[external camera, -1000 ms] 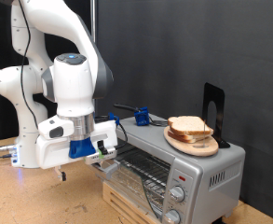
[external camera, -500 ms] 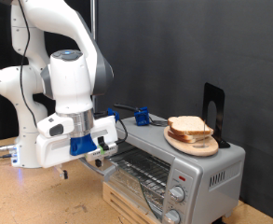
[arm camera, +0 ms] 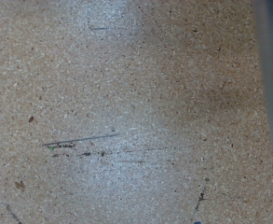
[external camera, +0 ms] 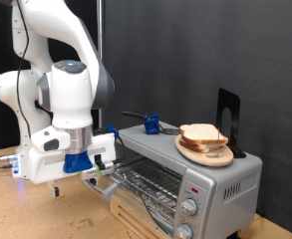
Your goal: Make a piece of toast with the oven
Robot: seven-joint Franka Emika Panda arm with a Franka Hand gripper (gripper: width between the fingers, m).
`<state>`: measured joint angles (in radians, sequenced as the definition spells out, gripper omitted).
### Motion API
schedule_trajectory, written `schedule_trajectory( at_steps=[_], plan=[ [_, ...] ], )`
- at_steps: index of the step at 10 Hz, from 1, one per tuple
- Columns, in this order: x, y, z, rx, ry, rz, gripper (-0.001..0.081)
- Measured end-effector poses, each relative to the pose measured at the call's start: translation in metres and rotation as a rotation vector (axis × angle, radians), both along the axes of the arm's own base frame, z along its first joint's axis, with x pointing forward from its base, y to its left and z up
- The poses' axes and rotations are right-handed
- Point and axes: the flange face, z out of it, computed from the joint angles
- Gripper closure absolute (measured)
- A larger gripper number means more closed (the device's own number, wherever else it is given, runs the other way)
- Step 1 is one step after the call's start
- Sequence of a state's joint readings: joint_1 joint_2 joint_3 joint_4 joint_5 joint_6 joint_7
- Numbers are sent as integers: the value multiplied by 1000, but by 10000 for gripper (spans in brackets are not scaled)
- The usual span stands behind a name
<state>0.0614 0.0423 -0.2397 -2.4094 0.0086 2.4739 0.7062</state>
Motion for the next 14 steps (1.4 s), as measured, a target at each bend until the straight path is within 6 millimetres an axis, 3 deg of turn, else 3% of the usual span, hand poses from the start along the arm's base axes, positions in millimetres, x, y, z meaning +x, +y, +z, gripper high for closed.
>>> schedule_trajectory(
  at_steps=[9,14],
  plan=[
    [-5,-19,-13,-16,-24,-29,-2],
    [3,-40,-50,-67,-14,-67,-2]
  ],
)
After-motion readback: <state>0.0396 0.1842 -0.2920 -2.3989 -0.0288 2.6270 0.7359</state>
